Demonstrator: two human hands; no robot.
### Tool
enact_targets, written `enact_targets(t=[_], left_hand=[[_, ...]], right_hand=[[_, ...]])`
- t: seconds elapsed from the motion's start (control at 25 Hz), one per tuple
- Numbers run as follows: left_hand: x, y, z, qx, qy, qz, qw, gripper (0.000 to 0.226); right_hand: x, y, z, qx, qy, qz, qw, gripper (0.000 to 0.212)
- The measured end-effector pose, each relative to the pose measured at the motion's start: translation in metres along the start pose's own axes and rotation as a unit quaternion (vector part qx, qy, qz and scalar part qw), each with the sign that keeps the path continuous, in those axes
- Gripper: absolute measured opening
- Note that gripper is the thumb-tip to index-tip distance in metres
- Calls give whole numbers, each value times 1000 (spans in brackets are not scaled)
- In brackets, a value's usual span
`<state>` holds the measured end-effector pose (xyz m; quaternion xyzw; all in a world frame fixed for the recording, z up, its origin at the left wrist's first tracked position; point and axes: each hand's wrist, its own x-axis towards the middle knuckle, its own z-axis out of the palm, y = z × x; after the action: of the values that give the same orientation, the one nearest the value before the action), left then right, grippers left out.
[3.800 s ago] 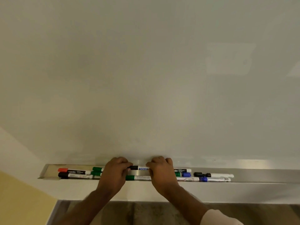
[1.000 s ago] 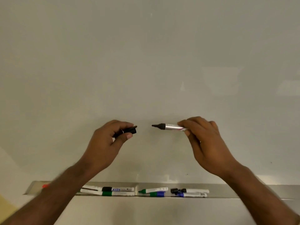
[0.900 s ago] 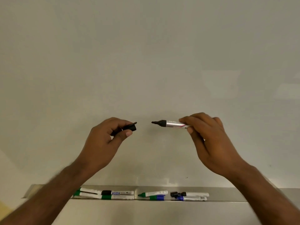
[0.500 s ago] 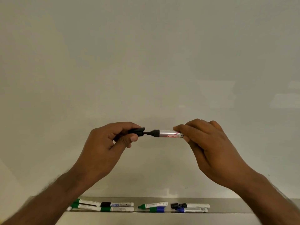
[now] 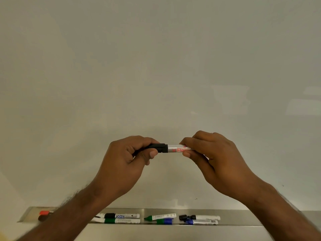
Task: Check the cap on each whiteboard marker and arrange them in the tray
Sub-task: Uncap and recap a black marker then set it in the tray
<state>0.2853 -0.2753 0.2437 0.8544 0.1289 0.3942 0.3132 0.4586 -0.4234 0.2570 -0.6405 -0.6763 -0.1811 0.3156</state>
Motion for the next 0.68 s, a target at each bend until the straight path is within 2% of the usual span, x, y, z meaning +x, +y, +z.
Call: enact_targets(t=[0.12, 0.32, 0.44, 0.56, 0.68], left_hand=[[0, -3, 8, 12, 0, 14, 1000, 28], [-5, -22, 30, -13, -13, -27, 999, 28], [-5, -40, 49, -10, -26, -42, 999, 25], [-11, -61, 72, -8, -40, -61, 997, 24], [-29, -91, 93, 8, -50, -102, 993, 27]], right_hand=[[-2, 2, 1, 5, -1, 7, 1000, 19], [-11, 13, 13, -14, -38, 27, 999, 19], [-24, 34, 28, 24, -57, 67, 996, 17], [-49, 59, 50, 89, -83, 109, 987, 26], [-84, 87, 76, 73, -101, 145, 982, 24]])
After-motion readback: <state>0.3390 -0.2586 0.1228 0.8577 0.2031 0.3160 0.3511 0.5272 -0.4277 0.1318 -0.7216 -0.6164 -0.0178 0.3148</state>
